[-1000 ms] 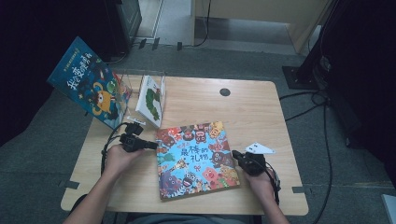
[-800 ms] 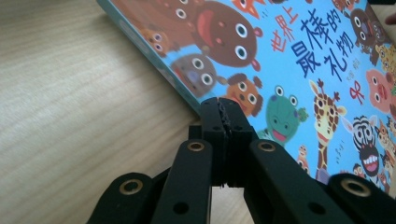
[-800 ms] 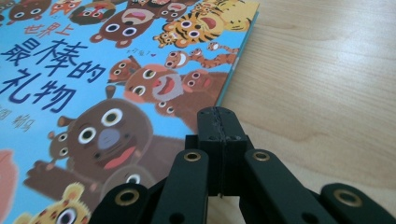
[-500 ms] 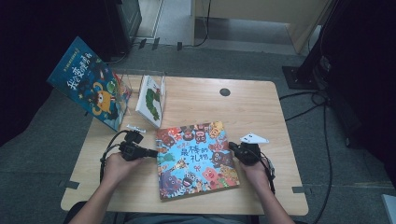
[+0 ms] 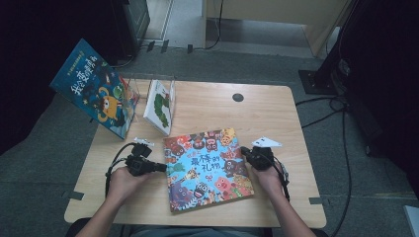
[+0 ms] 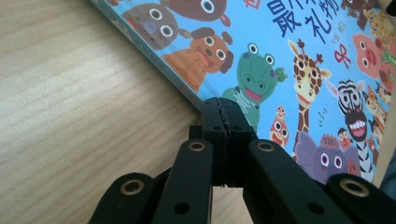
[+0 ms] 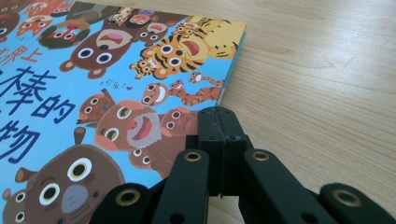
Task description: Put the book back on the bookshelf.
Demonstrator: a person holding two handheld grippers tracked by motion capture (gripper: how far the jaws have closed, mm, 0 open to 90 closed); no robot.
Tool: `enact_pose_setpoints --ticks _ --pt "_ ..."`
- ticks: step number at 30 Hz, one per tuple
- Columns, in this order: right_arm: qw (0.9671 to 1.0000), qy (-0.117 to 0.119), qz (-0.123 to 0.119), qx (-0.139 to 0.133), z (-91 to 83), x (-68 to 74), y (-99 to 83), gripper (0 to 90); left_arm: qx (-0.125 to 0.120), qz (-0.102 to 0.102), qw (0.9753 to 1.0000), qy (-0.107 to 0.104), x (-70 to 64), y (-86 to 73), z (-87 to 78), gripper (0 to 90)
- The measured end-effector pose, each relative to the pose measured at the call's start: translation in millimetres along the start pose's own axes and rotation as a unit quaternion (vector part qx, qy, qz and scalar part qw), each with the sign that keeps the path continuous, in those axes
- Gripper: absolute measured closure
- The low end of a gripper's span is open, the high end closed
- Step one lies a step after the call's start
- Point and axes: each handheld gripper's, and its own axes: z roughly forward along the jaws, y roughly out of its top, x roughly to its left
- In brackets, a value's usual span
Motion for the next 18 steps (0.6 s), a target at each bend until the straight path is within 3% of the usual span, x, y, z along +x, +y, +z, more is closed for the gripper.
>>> enact_pose_setpoints --ticks 18 --pt "1.0 0.0 0.006 0.002 19.8 -10.4 16.2 90.0 0.013 0.006 0.9996 -0.026 -18.4 -14.2 5.5 90.0"
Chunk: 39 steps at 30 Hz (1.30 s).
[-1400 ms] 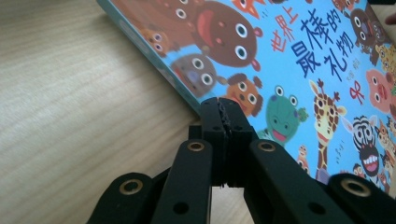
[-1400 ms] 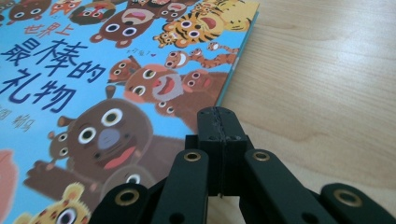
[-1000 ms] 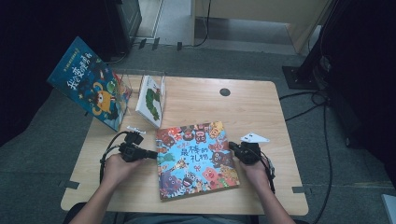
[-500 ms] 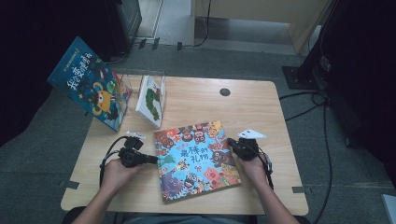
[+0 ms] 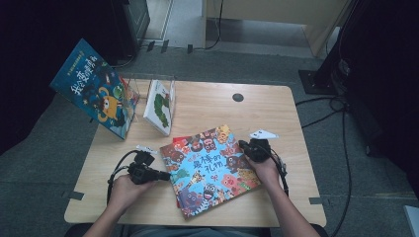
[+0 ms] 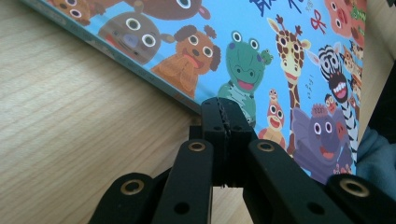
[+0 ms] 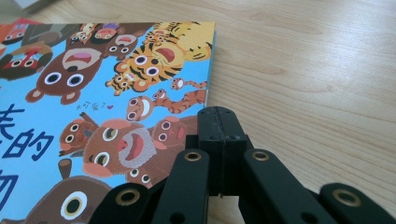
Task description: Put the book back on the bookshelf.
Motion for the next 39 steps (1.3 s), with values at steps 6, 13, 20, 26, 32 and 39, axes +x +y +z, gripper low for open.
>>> enact_pose_setpoints --ticks 6,13,20,26,32,39 --pt "0.9999 -0.003 -0.015 0.005 1.2 -1.6 -1.0 90.0 -0.027 -0.004 0.9995 0.015 11.9 7.0 -10.0 90.0" --pt "0.9999 0.007 -0.006 -0.005 -13.9 -2.2 -5.3 90.0 -0.058 -0.028 0.9971 0.041 39.8 20.3 -25.6 90.0" --pt "0.9999 0.013 -0.004 -0.006 -29.5 4.1 -16.2 90.0 -0.073 -0.023 0.9947 0.068 58.4 40.5 -28.9 90.0" --pt "0.9996 0.025 -0.006 -0.008 -41.3 15.3 -25.7 90.0 -0.074 -0.012 0.9938 0.082 66.6 50.2 -25.7 90.0" --pt "0.9996 0.028 -0.005 -0.003 -50.4 22.5 -33.3 90.0 -0.072 0.001 0.9938 0.086 70.9 58.8 -20.5 90.0" --pt "0.9996 0.027 -0.007 0.001 -64.8 31.0 -45.0 90.0 -0.054 0.018 0.9935 0.098 70.1 68.9 -9.7 90.0"
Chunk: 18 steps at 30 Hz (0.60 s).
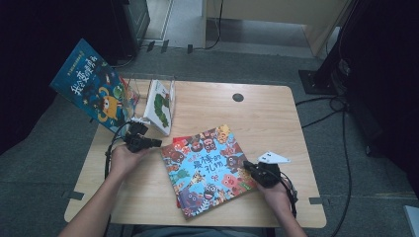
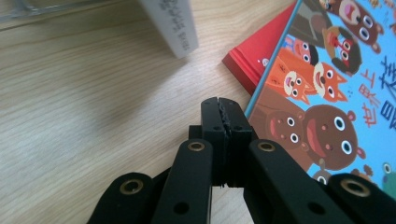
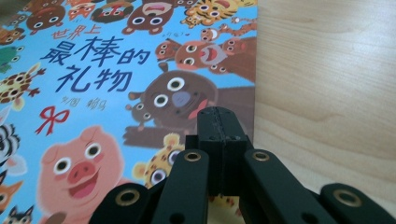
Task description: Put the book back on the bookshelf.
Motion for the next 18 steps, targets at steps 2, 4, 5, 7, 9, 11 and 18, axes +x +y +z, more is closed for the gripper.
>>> enact_pose_setpoints --ticks 2,4,5,7,9,11,18 --pt "1.0 0.0 0.003 0.003 -3.2 2.3 -2.4 90.0 0.003 0.006 1.0 0.005 -1.8 1.4 2.3 90.0" --pt "1.0 0.0 0.002 0.004 -6.1 3.7 -4.8 90.0 0.002 0.002 1.0 -0.002 -1.7 2.6 3.2 90.0" --pt "1.0 -0.001 0.003 0.004 -7.5 4.6 -5.7 90.0 0.003 0.001 1.0 -0.001 -1.9 2.9 3.4 90.0" --pt "1.0 -0.005 0.005 0.006 -10.2 5.6 -7.7 90.0 0.004 -0.001 1.0 -0.002 -2.1 2.8 3.4 90.0" --pt "1.0 -0.003 0.006 0.002 -10.6 5.0 -9.4 90.0 0.009 -0.003 0.9999 -0.005 -2.7 1.6 2.5 90.0" --pt "1.0 -0.002 0.009 0.002 -9.7 3.6 -9.3 90.0 0.01 -0.002 0.9999 -0.006 -4.0 -0.9 1.5 90.0" --pt "0.9999 -0.009 0.013 -0.005 -5.7 -3.0 -7.0 90.0 0.04 0.016 0.999 -0.01 -15.3 -13.0 0.6 90.0"
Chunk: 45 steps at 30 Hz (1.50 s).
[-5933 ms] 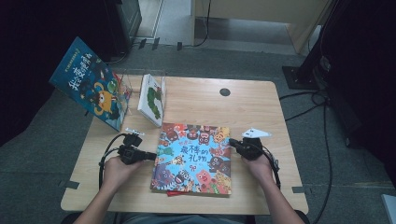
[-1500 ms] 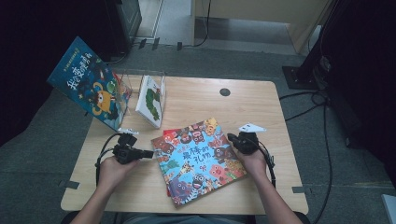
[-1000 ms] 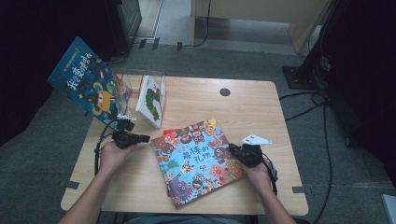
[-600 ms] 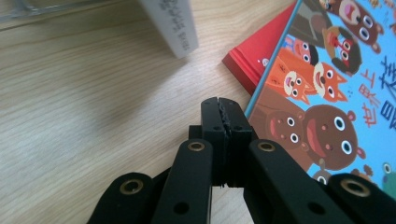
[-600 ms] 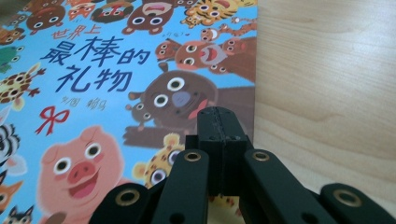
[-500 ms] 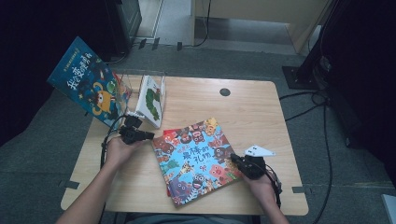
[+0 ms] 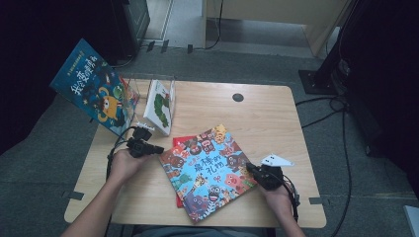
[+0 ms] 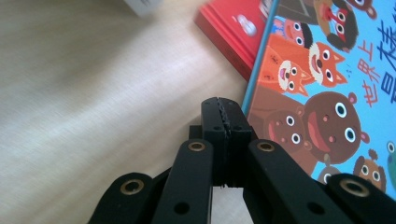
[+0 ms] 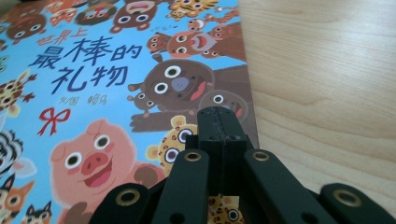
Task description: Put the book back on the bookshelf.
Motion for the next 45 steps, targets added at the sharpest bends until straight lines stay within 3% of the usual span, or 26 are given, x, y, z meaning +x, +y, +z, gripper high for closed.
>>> enact_pose_setpoints --ticks 2,5,18,33,39,41,45 --pt "1.0 0.002 -0.001 -0.003 0.7 -2.2 0.2 90.0 0.002 0.005 1.0 0.0 -2.6 -2.6 -1.2 90.0" --pt "1.0 0.004 0.001 -0.005 1.4 -3.9 1.1 90.0 -0.005 -0.008 0.9999 -0.01 -1.2 -5.5 -1.3 90.0" --pt "0.9999 -0.014 0.005 -0.003 -11.9 1.6 -4.1 90.0 -0.025 -0.013 0.9993 -0.024 3.5 2.0 -3.8 90.0" --pt "0.9989 -0.041 0.022 0.005 -35.6 0.5 -23.6 90.0 -0.002 0.008 0.9993 -0.036 -2.0 13.9 4.5 90.0" --pt "0.9982 -0.05 0.032 0.008 -44.2 0.0 -29.9 90.0 -0.006 0.003 0.9992 -0.039 -0.6 14.4 4.1 90.0" --pt "0.9979 -0.053 0.028 0.025 -44.6 -0.5 -32.1 90.0 -0.004 0.004 0.9993 -0.037 -0.3 14.2 4.3 90.0" --pt "0.9979 -0.051 0.032 0.024 -41.8 -2.6 -31.6 90.0 0.001 0.01 0.9993 -0.036 -3.2 13.8 5.5 90.0"
